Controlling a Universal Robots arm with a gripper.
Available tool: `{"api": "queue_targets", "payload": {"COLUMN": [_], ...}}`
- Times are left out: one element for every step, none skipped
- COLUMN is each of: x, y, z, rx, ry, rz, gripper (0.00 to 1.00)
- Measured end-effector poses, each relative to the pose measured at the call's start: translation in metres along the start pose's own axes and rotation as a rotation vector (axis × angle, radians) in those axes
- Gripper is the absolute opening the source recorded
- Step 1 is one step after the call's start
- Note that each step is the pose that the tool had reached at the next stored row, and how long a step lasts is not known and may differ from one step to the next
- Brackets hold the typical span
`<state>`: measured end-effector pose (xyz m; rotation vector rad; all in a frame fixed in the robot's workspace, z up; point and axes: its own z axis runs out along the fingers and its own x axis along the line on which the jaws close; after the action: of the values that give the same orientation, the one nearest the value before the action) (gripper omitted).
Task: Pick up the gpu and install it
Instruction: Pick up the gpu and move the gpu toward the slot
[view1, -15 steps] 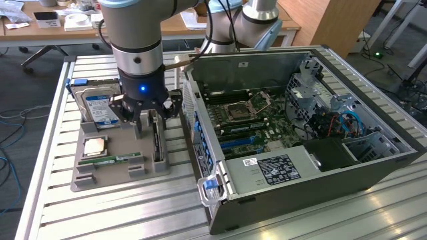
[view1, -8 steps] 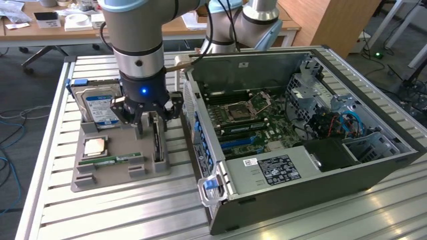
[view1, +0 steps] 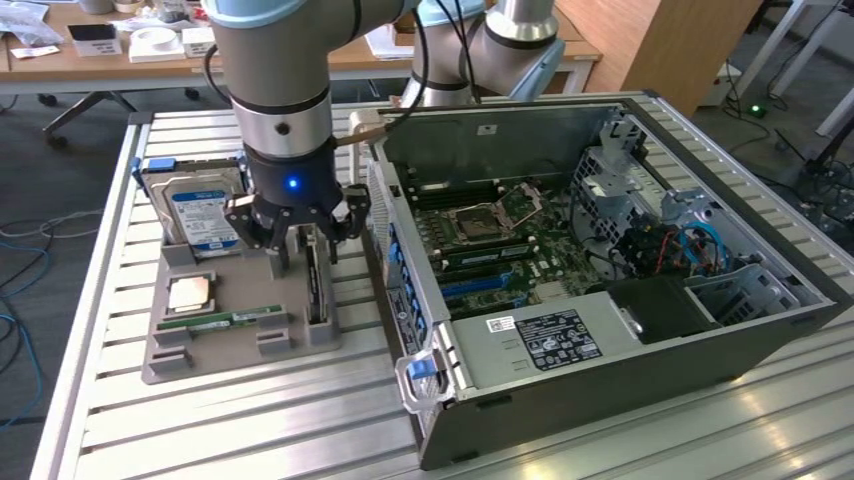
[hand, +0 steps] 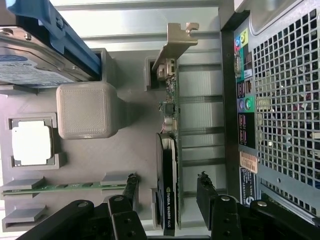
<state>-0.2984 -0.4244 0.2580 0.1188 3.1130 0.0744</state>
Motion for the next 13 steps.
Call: {"api": "queue_targets", "payload": {"x": [0.000, 0.000, 0.000, 0.000, 0.000, 0.000, 0.000, 0.000, 0.001, 0.001, 0.001, 0.001, 0.001], "y": [0.0000, 0.0000, 0.0002, 0.0004, 0.0008, 0.0014, 0.0023, 0.0034, 0.0047, 0.0059, 0.0070, 0.0081, 0.0090], "z": [0.0011, 0.0025, 0.0040, 0.0054, 0.0068, 0.0081, 0.0092, 0.0102, 0.0112, 0.0121, 0.0130, 0.0140, 0.0151], "rx": [0.0000, 0.0001, 0.0000, 0.0000, 0.0002, 0.0001, 0.0003, 0.0002, 0.0002, 0.0001, 0.0002, 0.0001, 0.0001], "ry": [0.0001, 0.0000, 0.0000, 0.0000, 0.0001, 0.0000, 0.0002, 0.0001, 0.0000, -0.0001, -0.0001, -0.0002, -0.0002], "rz": [0.000, 0.000, 0.000, 0.000, 0.000, 0.000, 0.001, 0.001, 0.002, 0.002, 0.003, 0.003, 0.004], "gripper": [0.59, 0.59, 0.59, 0.59, 0.59, 0.59, 0.59, 0.59, 0.59, 0.59, 0.59, 0.59, 0.59]}}
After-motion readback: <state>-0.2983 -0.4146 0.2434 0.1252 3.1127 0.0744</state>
